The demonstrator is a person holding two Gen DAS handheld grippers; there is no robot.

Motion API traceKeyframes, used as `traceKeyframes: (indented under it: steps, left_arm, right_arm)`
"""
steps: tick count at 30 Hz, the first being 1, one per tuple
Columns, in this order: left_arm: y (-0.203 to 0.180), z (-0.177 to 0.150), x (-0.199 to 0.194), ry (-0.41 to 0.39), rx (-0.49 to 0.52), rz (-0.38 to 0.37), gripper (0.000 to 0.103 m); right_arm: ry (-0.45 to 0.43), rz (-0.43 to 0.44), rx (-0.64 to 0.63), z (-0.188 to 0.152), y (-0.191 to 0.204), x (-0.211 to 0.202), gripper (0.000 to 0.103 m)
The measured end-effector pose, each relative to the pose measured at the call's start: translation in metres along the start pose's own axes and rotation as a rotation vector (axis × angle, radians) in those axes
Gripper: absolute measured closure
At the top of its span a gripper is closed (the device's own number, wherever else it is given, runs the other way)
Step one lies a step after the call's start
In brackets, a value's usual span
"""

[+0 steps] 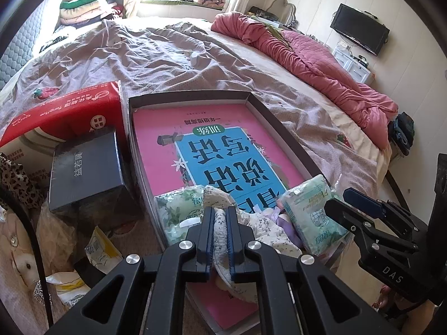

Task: Organize soft objects
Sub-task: 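Lower both items into the tray and open both tools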

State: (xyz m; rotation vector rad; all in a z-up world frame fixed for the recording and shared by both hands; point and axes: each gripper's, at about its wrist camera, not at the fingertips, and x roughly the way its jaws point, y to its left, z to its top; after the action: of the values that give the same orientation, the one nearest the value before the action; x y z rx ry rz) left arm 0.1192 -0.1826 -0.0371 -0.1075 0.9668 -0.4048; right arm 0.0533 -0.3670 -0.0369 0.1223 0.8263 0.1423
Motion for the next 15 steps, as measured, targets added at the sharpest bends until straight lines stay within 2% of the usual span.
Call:
traceKeyframes:
  steps: [4, 12, 15]
  left_arm:
    - [0.0024, -0.0011, -0.0005, 0.008, -0.010, -0.009, 0.095]
    - [0.0091, -0.0035, -0.0043, 0.013, -0.036, -0.017, 0.092]
    - [0.0085, -0.0027, -0.0077, 0.008, -0.037, -0.019, 0.085]
  right_arm:
    - [-0.006, -0.007, -0.007, 0.0010, 0.0013, -0.0017, 0.047]
    - [-0.015, -0.004, -0.003, 0.0025, 0.0028, -0.0033, 0.047]
    - [-0.019, -0.007, 0.000, 0.0031, 0.0027, -0.0047, 0.046]
